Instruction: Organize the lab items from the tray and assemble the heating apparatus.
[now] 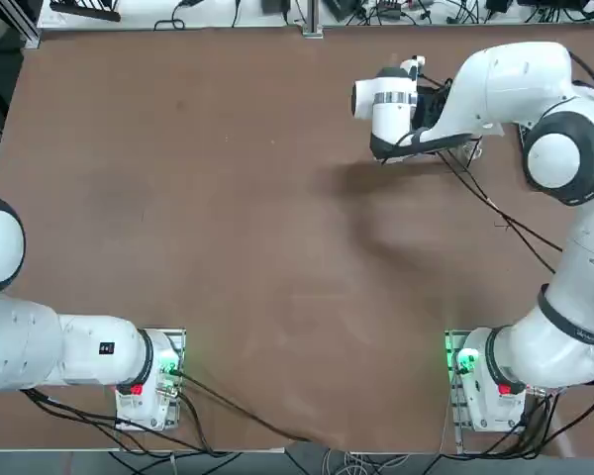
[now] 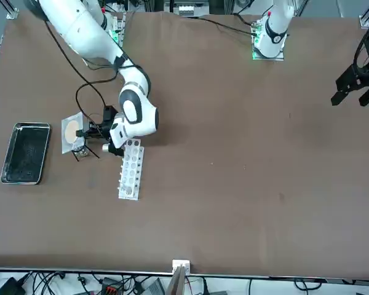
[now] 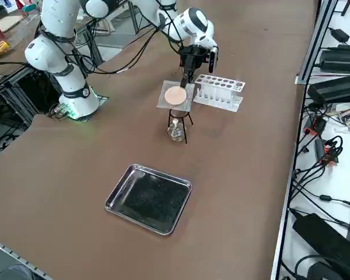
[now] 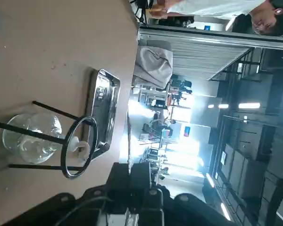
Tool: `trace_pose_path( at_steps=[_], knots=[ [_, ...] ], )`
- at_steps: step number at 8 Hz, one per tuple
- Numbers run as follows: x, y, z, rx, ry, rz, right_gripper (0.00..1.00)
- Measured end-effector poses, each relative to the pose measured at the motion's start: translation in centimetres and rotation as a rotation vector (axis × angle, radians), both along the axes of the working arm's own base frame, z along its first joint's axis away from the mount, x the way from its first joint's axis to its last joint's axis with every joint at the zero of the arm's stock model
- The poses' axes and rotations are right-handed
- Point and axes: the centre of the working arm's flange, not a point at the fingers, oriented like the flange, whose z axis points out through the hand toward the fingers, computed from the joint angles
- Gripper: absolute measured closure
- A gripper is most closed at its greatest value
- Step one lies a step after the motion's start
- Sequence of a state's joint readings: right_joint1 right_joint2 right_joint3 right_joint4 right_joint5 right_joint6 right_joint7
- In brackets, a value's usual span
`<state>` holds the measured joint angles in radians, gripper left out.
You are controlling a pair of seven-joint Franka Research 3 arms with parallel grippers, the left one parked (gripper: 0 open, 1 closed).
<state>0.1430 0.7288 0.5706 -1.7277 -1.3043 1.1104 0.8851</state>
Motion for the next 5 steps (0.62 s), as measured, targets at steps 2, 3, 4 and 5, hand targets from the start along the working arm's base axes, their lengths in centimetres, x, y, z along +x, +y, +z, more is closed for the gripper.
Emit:
trace_pose_path(
  at_steps=[2, 3, 4, 5],
  knots=[
    [-0.3, 0.0, -1.4, -0.009, -0.007, -0.003, 0.98],
    [-0.5, -0.1, -2.2, -0.010, -0.011, -0.007, 0.98],
    [-0.6, -0.2, -2.8, -0.012, -0.006, -0.007, 0.98],
    [-0.7, -0.2, -3.3, -0.017, -0.002, -0.006, 0.98]
  ],
)
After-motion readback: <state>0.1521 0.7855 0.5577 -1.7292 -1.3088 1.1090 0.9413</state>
